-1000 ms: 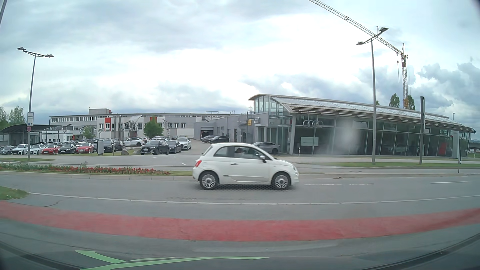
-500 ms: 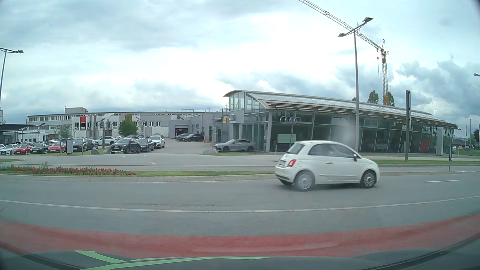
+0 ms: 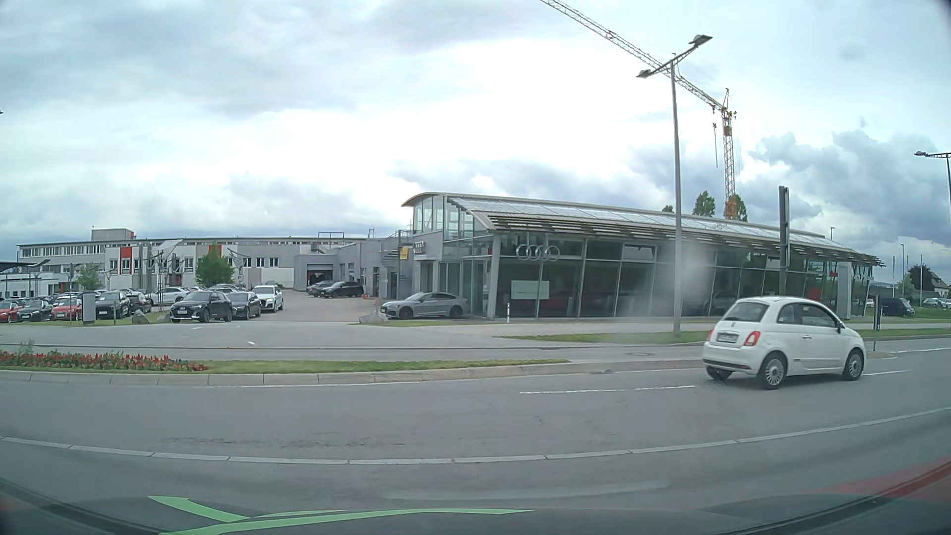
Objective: Follow the waypoints while adhering to traffic rules and regulations
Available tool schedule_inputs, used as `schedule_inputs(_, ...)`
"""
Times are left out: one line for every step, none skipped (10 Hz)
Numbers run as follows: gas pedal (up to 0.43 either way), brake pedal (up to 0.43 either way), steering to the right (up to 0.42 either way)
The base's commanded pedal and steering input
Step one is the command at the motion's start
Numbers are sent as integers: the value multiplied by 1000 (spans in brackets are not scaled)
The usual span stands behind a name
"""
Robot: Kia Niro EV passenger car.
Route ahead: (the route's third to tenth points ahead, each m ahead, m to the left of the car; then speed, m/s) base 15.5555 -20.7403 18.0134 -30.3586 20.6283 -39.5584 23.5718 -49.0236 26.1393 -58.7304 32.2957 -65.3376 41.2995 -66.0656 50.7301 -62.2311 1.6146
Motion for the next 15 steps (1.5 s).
schedule_inputs(0,268,272)
schedule_inputs(0,268,274)
schedule_inputs(0,268,278)
schedule_inputs(0,268,280)
schedule_inputs(0,268,280)
schedule_inputs(0,262,280)
schedule_inputs(0,256,280)
schedule_inputs(0,256,282)
schedule_inputs(0,244,286)
schedule_inputs(0,226,293)
schedule_inputs(0,195,297)
schedule_inputs(0,128,296)
schedule_inputs(0,6,296)
schedule_inputs(0,0,298)
schedule_inputs(0,0,302)
